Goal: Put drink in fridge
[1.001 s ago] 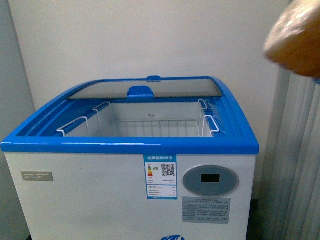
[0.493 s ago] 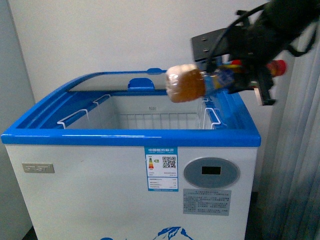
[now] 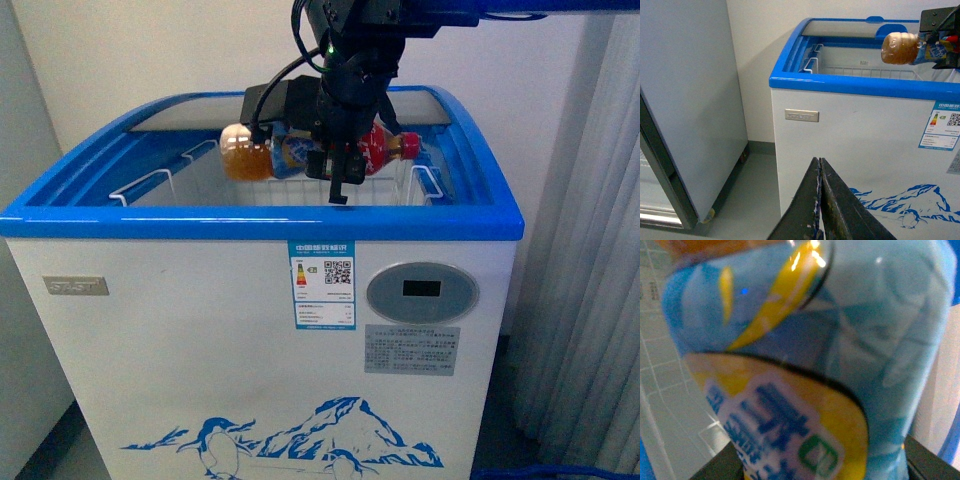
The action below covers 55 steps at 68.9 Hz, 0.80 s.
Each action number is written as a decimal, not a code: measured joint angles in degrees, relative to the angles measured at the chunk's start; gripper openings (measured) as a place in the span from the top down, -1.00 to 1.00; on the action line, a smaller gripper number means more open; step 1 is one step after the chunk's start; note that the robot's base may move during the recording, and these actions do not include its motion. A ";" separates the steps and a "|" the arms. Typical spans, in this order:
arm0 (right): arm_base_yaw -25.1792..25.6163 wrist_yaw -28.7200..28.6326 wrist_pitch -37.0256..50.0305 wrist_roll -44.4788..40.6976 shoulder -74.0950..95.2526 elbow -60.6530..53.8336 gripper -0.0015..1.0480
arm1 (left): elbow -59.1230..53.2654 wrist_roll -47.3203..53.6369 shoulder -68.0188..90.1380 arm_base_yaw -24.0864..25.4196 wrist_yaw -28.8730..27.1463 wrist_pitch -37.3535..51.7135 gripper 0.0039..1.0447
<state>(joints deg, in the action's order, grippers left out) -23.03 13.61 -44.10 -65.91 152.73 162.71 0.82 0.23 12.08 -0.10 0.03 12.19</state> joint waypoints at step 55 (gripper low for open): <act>16.09 -12.31 15.67 52.83 -84.61 -97.00 -0.85 | 0.00 -0.02 -11.72 0.00 -0.02 -12.11 0.96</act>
<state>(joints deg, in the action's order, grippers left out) -6.94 1.30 -28.42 -13.08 68.12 65.71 0.82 0.21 0.36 -0.10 0.01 0.08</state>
